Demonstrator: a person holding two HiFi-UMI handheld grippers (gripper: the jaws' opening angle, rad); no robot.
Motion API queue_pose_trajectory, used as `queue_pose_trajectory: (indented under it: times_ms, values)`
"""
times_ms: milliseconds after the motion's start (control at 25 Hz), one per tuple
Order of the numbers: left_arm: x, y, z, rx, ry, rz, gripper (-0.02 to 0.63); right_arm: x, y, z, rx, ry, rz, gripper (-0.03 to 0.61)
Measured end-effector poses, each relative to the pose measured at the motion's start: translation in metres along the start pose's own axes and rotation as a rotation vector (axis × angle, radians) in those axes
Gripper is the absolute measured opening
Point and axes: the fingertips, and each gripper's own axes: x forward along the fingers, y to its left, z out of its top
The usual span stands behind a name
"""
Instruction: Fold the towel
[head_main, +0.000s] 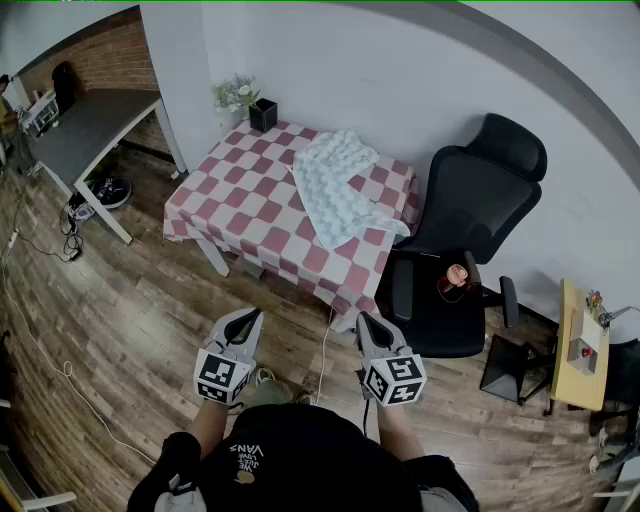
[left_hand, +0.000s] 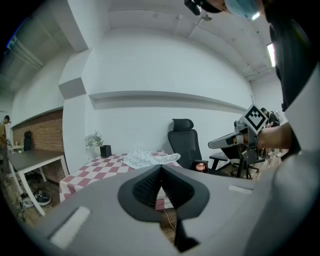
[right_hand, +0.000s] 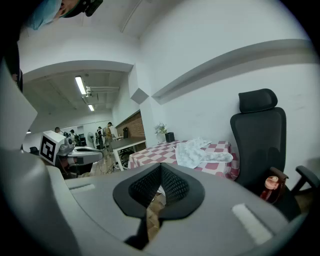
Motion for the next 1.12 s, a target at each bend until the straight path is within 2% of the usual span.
queue_pose_trajectory:
  times_ms: [360, 480, 560, 640, 680, 760, 960, 1120]
  values:
    - [0.008, -0.011, 0.002, 0.019, -0.011, -0.016, 0.003, -0.001, -0.012, -0.001, 0.028, -0.025, -0.012, 0.005]
    - [0.017, -0.010, -0.001, 0.016, -0.014, -0.046, 0.003, 0.005, -0.017, 0.001, 0.043, -0.049, -0.022, 0.005]
    - [0.026, -0.010, -0.003, 0.008, -0.018, -0.080, 0.036, 0.011, -0.021, 0.002, 0.050, -0.052, -0.041, 0.005]
    - [0.040, -0.008, -0.005, 0.001, -0.014, -0.112, 0.123, 0.020, -0.028, 0.003, 0.052, -0.044, -0.073, 0.005]
    - [0.048, -0.006, -0.007, 0.000, -0.005, -0.130, 0.150, 0.026, -0.032, 0.003, 0.059, -0.043, -0.092, 0.026]
    - [0.065, -0.002, -0.011, 0.007, 0.016, -0.170, 0.199, 0.038, -0.042, 0.005, 0.082, -0.042, -0.134, 0.117]
    - [0.098, 0.018, -0.018, 0.047, 0.080, -0.296, 0.248, 0.070, -0.055, 0.014, 0.127, -0.040, -0.240, 0.120]
    - [0.124, 0.040, -0.022, 0.095, 0.107, -0.403, 0.249, 0.091, -0.061, 0.019, 0.162, -0.050, -0.344, 0.120]
